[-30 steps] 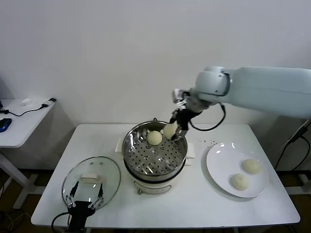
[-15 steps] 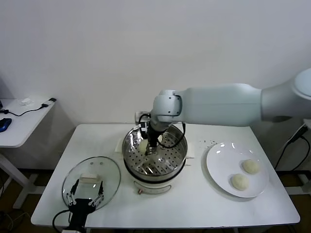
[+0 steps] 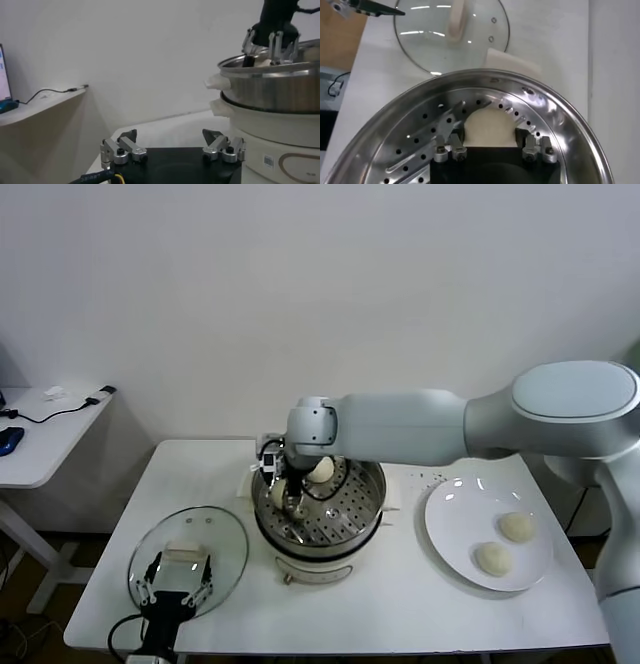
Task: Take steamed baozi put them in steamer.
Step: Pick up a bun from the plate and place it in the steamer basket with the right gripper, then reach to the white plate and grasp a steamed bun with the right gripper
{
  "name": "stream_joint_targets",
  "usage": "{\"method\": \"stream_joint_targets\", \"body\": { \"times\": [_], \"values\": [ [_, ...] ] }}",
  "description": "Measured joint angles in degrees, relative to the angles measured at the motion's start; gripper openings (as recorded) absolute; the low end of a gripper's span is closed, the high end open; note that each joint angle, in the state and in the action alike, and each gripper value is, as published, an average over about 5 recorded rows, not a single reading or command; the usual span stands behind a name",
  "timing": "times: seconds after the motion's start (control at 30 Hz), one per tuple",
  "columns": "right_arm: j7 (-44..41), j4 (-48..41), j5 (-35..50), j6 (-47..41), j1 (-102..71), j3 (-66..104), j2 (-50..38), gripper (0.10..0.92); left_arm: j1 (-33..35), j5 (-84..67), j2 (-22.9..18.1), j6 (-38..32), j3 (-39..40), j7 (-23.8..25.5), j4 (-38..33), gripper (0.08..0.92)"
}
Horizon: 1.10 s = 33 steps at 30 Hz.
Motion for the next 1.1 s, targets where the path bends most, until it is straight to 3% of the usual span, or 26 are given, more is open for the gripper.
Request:
{"method": "stream_joint_targets", "body": {
  "times": [0.13,0.43,0.8,1.1],
  "values": [
    [-1.33,-0.1,-1.07,1.4,0.42,-0.11,-0.1,0.799,0.07,-0.01,0.0,-0.01,-0.08,0.01,-0.08,0.823],
    [-8.71,2.19,-4.58,8.93,6.44,-0.55,-5.67,0.823,0.35,0.22,-0.13,0.04,0.12,0.13,-0.74,0.823],
    [-23.11,6.03,-11.64,21.96,20.48,-8.94,-25.27,0.823,-0.2,0.21,0.42,0.12,0.18,0.14,-0.21,0.823],
    [-26.96,9.8,-21.72,26.37,22.89,-17.39,-41.06,0.823,-0.75,0.22,0.17,0.15,0.19,0.09,0.54,0.823]
  ]
}}
